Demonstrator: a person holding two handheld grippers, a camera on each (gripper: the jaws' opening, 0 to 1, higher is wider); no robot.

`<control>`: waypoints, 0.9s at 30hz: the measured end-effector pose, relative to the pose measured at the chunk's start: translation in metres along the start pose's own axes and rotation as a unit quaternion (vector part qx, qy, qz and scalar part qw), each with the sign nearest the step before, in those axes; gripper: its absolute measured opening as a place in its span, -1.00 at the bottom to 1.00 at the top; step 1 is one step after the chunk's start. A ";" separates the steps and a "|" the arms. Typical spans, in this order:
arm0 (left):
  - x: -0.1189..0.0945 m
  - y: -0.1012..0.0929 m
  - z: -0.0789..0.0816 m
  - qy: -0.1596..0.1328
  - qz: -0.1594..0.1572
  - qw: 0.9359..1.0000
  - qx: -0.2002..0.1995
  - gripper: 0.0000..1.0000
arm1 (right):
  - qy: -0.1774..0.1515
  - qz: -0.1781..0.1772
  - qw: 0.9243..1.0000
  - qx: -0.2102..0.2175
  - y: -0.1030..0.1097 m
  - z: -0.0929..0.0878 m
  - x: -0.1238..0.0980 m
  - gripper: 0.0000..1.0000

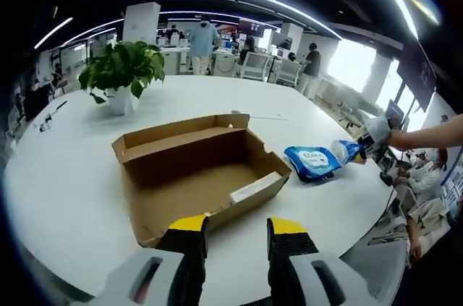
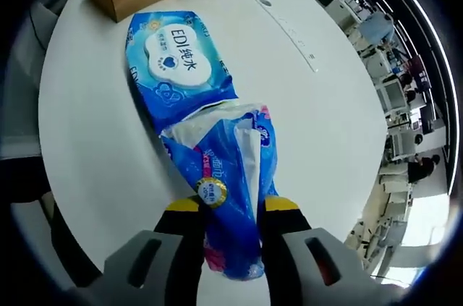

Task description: Operate the shoe box by opening the lid, removing the specified soft item, and placing it in the target area until the item is outside and the box remains undamaged.

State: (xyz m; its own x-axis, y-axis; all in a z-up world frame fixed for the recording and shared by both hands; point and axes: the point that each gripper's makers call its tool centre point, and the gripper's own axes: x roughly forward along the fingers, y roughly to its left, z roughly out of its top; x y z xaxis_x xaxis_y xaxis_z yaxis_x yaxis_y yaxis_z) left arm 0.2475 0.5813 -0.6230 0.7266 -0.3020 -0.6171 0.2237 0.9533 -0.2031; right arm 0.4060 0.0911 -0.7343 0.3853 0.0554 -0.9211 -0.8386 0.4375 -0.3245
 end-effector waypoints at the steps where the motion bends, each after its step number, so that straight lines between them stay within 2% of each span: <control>1: -0.001 0.001 -0.001 -0.001 0.003 1.000 -0.002 -0.36 | 0.001 0.001 1.000 -0.004 0.001 0.000 0.001 -0.47; 7: -0.009 0.004 -0.006 -0.001 0.015 1.000 -0.009 -0.36 | 0.020 0.002 0.999 -0.047 0.003 -0.005 0.014 -0.46; 12: -0.018 0.006 -0.009 -0.004 0.026 1.000 -0.015 -0.36 | 0.015 0.017 0.999 -0.040 0.010 -0.003 0.021 -0.55; 15: -0.023 0.009 -0.012 -0.003 0.032 0.999 -0.017 -0.36 | 0.017 0.023 0.998 -0.051 0.016 -0.003 0.023 -0.62; 27: -0.030 0.007 -0.020 -0.005 0.041 0.999 -0.025 -0.36 | 0.018 0.031 0.996 -0.084 0.019 -0.003 0.025 -0.65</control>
State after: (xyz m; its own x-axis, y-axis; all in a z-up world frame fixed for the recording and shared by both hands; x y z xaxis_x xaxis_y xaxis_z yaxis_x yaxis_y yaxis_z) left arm 0.2143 0.5973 -0.6209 0.7473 -0.2234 -0.6259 0.1316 0.9729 -0.1901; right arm 0.3987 0.0978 -0.7642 0.3195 0.0444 -0.9466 -0.9139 0.2784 -0.2954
